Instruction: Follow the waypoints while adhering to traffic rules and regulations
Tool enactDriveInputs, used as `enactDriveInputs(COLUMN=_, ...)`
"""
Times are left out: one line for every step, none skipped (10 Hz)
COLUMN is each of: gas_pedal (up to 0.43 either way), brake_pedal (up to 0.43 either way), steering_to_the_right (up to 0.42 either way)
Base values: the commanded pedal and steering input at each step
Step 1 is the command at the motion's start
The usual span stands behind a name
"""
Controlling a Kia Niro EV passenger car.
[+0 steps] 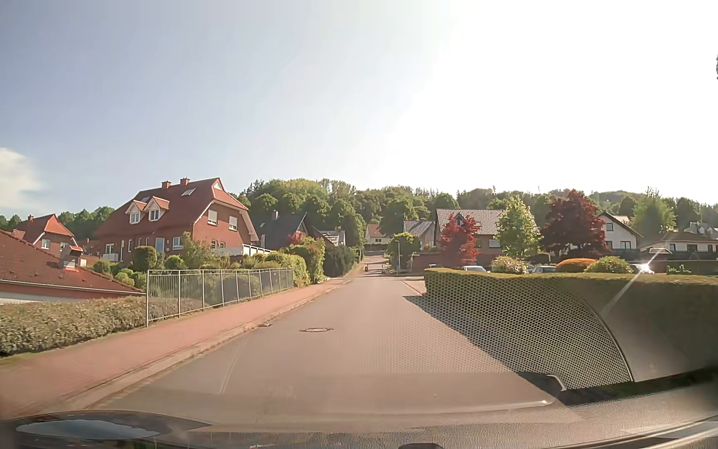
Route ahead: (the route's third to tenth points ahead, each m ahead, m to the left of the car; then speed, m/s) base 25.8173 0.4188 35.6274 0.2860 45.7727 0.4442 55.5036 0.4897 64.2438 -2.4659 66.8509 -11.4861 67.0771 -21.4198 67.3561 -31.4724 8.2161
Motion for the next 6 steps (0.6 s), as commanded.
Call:
enactDriveInputs(gas_pedal=0.429, brake_pedal=0.0, steering_to_the_right=-0.012)
enactDriveInputs(gas_pedal=0.421, brake_pedal=0.0, steering_to_the_right=-0.012)
enactDriveInputs(gas_pedal=0.421, brake_pedal=0.0, steering_to_the_right=-0.012)
enactDriveInputs(gas_pedal=0.409, brake_pedal=0.0, steering_to_the_right=-0.012)
enactDriveInputs(gas_pedal=0.409, brake_pedal=0.0, steering_to_the_right=-0.012)
enactDriveInputs(gas_pedal=0.398, brake_pedal=0.0, steering_to_the_right=-0.01)
